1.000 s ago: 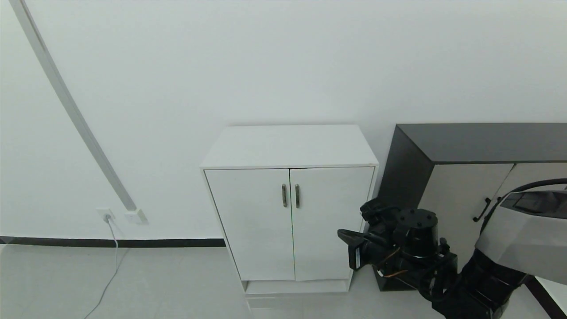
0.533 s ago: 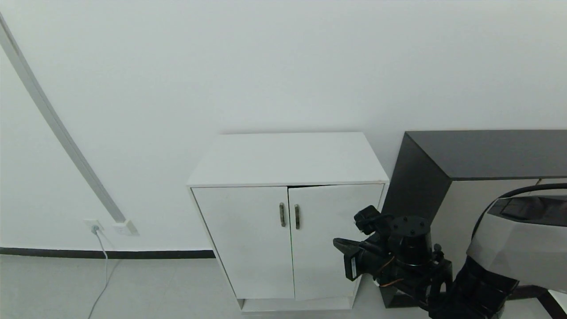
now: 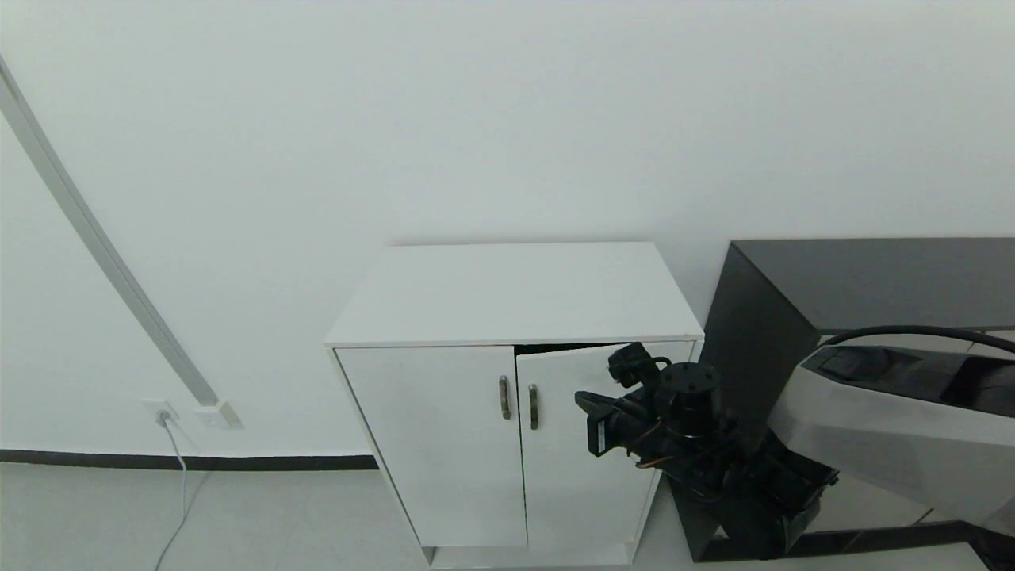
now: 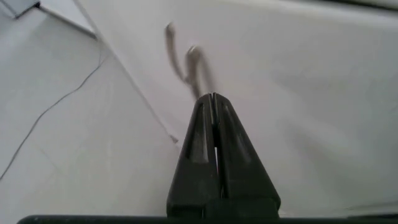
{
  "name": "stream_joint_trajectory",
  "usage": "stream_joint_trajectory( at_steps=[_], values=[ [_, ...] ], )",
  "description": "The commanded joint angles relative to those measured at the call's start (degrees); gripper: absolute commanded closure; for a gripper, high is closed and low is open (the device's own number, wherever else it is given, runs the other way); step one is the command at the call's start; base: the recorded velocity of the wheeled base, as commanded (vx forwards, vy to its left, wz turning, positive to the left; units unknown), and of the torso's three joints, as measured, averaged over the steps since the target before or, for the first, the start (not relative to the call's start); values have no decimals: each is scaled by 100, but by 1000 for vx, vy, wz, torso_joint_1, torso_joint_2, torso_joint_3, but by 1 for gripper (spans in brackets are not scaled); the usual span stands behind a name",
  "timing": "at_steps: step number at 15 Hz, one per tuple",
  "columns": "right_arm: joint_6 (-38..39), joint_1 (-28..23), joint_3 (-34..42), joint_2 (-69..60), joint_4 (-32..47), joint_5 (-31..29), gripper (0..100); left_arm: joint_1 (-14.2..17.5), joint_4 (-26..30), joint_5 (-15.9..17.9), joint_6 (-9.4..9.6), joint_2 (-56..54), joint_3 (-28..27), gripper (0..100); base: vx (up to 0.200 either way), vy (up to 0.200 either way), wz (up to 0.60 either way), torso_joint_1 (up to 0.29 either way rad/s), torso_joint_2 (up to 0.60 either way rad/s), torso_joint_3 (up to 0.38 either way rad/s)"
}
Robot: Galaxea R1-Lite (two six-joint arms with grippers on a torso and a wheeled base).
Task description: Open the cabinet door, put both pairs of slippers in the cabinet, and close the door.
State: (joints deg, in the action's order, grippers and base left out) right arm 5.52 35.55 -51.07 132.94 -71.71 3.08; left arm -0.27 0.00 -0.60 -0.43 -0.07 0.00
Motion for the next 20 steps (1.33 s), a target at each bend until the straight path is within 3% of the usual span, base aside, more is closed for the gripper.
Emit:
stream_joint_trajectory(
  at_steps=[1, 5, 20],
  values=[
    [1, -127, -466, 356, 130, -1, 100, 0, 0, -2, -1, 7, 0, 100, 0, 0, 0, 0, 0, 0],
    [10, -303, -1125, 619, 517, -10, 100, 0, 0, -2, -1, 7, 0, 100, 0, 0, 0, 0, 0, 0],
    [28, -487, -1793, 874, 939, -18, 100, 0, 0, -11, -1, 7, 0, 100, 0, 0, 0, 0, 0, 0]
  ],
)
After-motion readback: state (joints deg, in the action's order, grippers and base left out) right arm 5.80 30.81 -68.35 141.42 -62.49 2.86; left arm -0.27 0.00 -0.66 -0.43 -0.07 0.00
